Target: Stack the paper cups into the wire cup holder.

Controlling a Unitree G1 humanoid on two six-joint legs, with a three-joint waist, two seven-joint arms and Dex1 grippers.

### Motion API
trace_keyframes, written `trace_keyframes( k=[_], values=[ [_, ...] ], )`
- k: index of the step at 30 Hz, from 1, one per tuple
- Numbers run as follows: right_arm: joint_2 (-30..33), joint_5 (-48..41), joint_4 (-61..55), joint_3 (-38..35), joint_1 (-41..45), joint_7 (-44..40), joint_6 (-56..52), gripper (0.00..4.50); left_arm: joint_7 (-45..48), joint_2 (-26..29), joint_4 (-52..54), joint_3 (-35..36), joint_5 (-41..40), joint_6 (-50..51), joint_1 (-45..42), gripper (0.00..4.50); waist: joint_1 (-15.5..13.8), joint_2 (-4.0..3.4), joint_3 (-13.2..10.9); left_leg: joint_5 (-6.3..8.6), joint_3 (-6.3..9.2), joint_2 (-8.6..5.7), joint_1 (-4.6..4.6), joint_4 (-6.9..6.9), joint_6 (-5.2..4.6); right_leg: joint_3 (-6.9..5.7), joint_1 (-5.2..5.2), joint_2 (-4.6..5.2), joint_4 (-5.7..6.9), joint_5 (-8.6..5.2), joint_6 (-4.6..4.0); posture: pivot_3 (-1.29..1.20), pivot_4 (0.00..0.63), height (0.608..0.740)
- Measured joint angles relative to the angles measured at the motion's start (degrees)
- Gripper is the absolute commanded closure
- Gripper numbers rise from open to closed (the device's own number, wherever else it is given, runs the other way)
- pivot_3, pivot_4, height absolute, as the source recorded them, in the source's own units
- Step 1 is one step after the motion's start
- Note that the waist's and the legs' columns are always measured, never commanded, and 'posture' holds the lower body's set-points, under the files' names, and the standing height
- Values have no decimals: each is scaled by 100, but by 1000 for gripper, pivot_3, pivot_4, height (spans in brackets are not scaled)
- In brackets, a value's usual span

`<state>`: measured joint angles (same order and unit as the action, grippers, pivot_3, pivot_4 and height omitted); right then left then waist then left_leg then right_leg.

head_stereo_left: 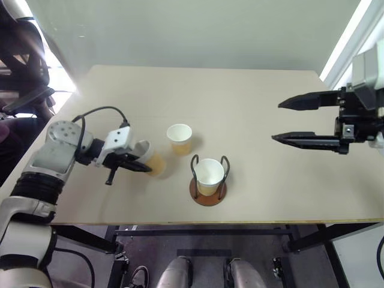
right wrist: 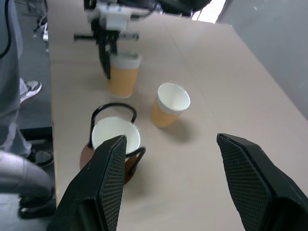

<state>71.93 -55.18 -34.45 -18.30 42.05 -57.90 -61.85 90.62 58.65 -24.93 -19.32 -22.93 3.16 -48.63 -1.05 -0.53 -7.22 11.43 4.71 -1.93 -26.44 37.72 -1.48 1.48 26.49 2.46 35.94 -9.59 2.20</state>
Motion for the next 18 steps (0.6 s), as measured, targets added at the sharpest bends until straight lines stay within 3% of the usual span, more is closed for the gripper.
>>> trace_keyframes(
  k=[3, 7, 14, 18],
  values=[
    [272, -479, -231, -858, -602, -307, -362, 1442, 8, 468, 629, -64, -1231, 713, -571, 4413, -33, 0, 0, 30, 0, -2, -36, 33, 30, 1, 12, -4, -2, -8, 14, 0, 150, 740],
    [399, -540, -329, -1516, -1057, -295, -481, 1442, 12, 559, 940, -239, -2307, 1192, -1609, 4413, -47, -3, 1, 65, -2, -21, -29, 43, 49, 12, 1, 14, -7, -8, 26, 0, 150, 740],
    [408, -673, -553, -1961, -1447, 126, -499, 1442, 14, 200, 594, -1609, -2817, 893, -2630, 4413, -20, -22, -5, 42, -9, -29, -12, 43, 30, 16, -15, 16, -2, -3, 62, 0, 150, 740],
    [476, -781, -736, -2511, -1711, 289, -751, 1442, 12, -144, 163, -2614, -2948, 335, -3208, 4413, -31, -21, -6, 38, -4, -36, -24, 48, 20, 17, -18, 24, -5, -31, 125, 0, 150, 740]
  ],
)
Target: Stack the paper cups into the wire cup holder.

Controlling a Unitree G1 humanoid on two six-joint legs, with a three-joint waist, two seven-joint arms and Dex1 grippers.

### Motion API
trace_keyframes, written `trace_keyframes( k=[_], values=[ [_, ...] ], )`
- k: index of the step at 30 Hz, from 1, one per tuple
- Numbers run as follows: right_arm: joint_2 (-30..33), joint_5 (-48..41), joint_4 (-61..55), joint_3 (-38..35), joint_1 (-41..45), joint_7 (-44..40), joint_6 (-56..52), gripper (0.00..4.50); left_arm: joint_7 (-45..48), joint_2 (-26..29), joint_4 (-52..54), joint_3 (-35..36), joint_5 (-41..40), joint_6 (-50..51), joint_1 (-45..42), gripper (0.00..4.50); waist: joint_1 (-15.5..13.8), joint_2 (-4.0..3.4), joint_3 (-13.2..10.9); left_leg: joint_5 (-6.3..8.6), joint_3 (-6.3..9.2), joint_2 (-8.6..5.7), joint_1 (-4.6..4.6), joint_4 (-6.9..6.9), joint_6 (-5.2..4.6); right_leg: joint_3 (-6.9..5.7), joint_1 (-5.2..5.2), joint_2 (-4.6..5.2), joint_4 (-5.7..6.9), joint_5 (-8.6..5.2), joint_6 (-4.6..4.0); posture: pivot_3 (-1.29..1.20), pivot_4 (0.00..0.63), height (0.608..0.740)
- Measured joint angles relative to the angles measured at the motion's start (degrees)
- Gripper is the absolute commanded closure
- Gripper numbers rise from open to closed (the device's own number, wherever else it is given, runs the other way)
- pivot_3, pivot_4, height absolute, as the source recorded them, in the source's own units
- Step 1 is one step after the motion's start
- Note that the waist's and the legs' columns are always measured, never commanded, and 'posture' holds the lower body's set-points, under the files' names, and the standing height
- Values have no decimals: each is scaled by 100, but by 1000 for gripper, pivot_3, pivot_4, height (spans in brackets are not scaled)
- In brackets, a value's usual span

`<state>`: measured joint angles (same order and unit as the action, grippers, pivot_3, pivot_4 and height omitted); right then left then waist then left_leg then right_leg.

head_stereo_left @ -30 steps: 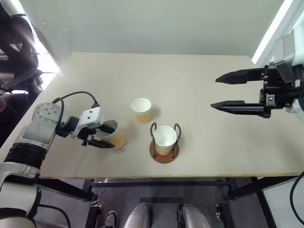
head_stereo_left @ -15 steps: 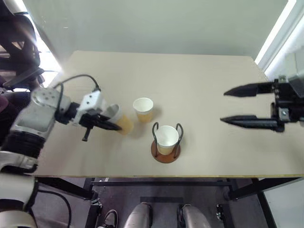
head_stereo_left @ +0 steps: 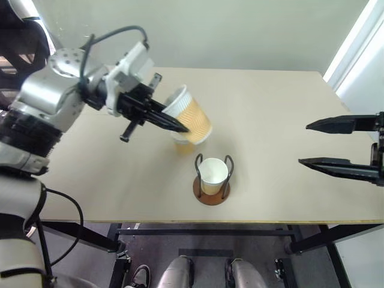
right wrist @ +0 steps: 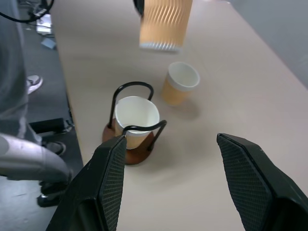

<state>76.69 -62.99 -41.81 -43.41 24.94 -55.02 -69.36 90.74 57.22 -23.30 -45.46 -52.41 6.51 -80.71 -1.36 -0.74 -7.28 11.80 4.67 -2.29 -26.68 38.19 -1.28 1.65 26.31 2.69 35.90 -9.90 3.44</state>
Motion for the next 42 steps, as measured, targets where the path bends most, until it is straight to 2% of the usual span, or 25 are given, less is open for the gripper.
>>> trace_keyframes(
  k=[7, 11, 13, 20, 26, 28, 36, 42],
  values=[
    [136, -604, -382, -836, -191, 461, -609, 1442, 0, -842, -826, -1587, -179, -1256, -1027, 4413, -39, 5, -6, 16, -4, -20, -34, 13, -35, -2, 7, 34, -11, 7, 36, 0, 150, 740],
    [293, -1114, -503, -1442, -269, 755, -1077, 1442, 0, -1028, -917, -2606, -372, -1933, -1577, 4413, -35, -1, -7, 43, -28, -43, -30, 24, -75, 6, 2, 57, -12, 6, 69, 0, 150, 740],
    [339, -1374, -555, -1695, -319, 932, -1282, 1442, 1, -1066, -943, -3073, -476, -2231, -1747, 4413, -33, -1, -7, 42, -29, -43, -34, 36, -84, 6, 0, 62, -13, -30, 127, 0, 150, 740],
    [515, -2518, -520, -2416, -574, 1600, -1540, 1442, 2, -1265, -1270, -4529, -633, -3249, -2248, 4413, -47, -10, -8, 94, -40, -44, -36, 77, -103, 4, -9, 61, -2, -52, 112, 0, 150, 740],
    [576, -4556, -539, -2851, -1361, 2796, -659, 1442, 2, -1557, -1402, -5071, -788, -3775, -2438, 4413, -81, -14, -9, 147, -39, -46, -27, 95, -105, 3, -34, 61, -9, -77, 134, 0, 150, 740],
    [558, -4852, -709, -2961, -1703, 3053, -295, 1442, 2, -1632, -1421, -5183, -870, -3881, -2519, 4413, -95, -13, -9, 157, -40, -44, -25, 101, -109, 4, -36, 63, -8, -83, 134, 0, 150, 740],
    [458, -4971, -1293, -3199, -2802, 3594, 817, 1442, 2, -1823, -1461, -5370, -1060, -4152, -2647, 4413, -108, -15, -9, 173, -44, -38, -2, 120, -118, 2, -56, 61, 5, -79, 122, 0, 150, 740],
    [350, -4985, -1522, -3514, -3420, 3793, 1103, 1442, 2, -1822, -1376, -5765, -1125, -4402, -2843, 4413, -107, -17, -9, 209, -42, -31, 17, 163, -115, -4, -84, 54, 16, -73, 113, 0, 150, 740]
  ],
)
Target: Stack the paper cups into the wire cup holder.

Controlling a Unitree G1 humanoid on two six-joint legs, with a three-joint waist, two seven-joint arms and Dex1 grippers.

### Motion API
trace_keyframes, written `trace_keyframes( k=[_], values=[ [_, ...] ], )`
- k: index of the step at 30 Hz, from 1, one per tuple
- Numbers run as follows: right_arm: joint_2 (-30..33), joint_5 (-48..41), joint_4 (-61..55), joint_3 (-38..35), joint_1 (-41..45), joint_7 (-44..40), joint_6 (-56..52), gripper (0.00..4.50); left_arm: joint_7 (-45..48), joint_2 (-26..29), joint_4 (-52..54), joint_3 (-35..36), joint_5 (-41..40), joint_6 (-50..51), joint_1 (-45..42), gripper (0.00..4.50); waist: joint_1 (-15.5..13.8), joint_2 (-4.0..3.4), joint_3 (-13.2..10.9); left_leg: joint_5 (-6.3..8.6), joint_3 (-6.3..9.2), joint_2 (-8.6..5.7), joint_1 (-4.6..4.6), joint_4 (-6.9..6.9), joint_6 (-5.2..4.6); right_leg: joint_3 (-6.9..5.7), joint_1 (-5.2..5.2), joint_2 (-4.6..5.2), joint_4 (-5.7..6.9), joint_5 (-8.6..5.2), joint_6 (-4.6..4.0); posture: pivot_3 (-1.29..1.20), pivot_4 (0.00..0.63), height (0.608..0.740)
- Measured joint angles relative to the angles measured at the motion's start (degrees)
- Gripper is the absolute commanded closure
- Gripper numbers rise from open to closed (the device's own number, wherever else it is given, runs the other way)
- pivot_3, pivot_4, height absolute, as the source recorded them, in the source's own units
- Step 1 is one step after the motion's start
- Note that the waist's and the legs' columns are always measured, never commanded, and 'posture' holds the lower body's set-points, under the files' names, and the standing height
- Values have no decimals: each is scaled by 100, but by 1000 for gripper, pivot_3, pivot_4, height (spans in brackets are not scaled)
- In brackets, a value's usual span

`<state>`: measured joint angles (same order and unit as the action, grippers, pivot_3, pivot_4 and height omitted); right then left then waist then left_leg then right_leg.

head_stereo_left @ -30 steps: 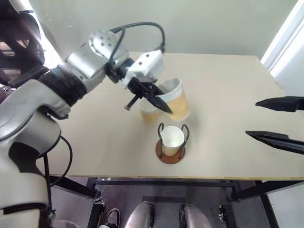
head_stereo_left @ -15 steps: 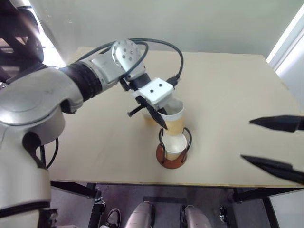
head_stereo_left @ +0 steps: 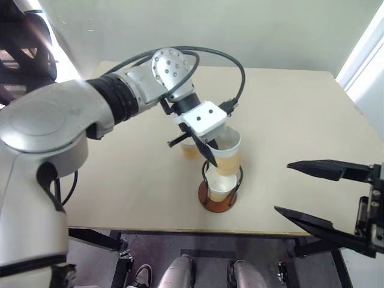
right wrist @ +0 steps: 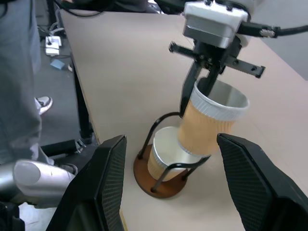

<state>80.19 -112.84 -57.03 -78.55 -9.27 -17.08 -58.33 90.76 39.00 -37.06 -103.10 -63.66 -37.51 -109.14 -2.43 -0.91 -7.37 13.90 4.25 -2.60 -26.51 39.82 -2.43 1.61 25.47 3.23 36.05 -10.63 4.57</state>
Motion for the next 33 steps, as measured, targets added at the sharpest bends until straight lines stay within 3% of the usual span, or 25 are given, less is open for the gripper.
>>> trace_keyframes(
  k=[8, 33],
  values=[
    [-70, -1, -154, -389, -465, 55, 109, 1442, 1, -2, 20, -238, -85, -144, -77, 4413, 1, 1, 0, 47, -2, 3, 13, 31, 4, 0, -24, -2, 0, 18, -8, 0, 150, 740],
    [-35, -2, -193, -444, -668, 338, 351, 1442, 1, -280, -170, -415, 24, -307, -24, 4413, -1, 1, -1, 40, -4, 4, 13, 29, 6, 0, -23, -4, -1, 21, -7, 0, 150, 740]
  ],
)
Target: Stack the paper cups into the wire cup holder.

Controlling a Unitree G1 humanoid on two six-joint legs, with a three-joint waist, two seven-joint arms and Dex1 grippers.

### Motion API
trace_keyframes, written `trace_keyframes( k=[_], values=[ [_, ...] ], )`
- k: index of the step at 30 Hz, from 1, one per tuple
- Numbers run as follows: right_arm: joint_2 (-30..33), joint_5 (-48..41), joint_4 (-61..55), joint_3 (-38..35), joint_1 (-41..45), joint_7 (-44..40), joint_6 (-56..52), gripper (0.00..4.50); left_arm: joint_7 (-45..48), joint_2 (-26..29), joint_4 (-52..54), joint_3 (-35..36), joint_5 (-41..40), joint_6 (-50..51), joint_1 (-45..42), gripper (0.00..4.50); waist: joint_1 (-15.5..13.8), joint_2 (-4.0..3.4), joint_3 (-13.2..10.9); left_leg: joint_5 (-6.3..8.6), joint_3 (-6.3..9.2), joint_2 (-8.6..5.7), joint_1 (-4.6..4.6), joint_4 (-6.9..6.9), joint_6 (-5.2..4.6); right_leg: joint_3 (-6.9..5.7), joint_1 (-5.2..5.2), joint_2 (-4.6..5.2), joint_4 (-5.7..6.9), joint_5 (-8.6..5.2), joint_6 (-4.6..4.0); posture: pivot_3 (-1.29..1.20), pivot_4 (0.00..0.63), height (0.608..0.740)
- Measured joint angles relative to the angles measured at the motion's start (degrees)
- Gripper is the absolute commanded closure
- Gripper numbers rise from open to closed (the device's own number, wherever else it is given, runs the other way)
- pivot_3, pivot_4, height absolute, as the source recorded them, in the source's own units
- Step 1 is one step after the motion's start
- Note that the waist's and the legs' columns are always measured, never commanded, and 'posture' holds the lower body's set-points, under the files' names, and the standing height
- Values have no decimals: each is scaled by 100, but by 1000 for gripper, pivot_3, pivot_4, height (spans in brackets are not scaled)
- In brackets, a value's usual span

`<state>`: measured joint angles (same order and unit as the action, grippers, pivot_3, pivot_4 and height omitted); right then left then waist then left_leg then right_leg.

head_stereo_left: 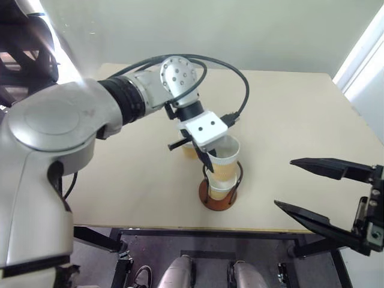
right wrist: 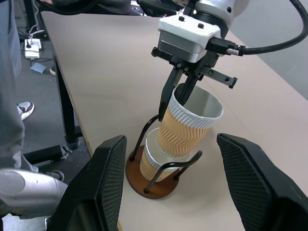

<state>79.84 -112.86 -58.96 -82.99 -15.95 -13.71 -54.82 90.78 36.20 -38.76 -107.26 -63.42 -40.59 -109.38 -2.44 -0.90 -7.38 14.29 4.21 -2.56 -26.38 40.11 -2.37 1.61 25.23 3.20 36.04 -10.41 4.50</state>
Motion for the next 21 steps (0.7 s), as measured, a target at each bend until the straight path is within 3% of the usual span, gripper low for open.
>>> trace_keyframes(
  k=[18, 21],
  values=[
    [134, -2, -2, 2, 3, 195, 36, 1442, 0, 2, 46, -122, 26, -85, 55, 4413, -1, 0, 0, 1, 0, 0, 0, 0, 1, 0, 0, 0, 0, 0, 0, 0, 150, 740],
    [144, -2, -2, 3, 7, 202, 40, 1442, 0, 11, 49, -122, 26, -84, 55, 3827, -1, 0, 0, 2, 0, 0, -1, 0, 1, 0, 0, 0, -1, 0, 0, 0, 150, 740]
  ],
)
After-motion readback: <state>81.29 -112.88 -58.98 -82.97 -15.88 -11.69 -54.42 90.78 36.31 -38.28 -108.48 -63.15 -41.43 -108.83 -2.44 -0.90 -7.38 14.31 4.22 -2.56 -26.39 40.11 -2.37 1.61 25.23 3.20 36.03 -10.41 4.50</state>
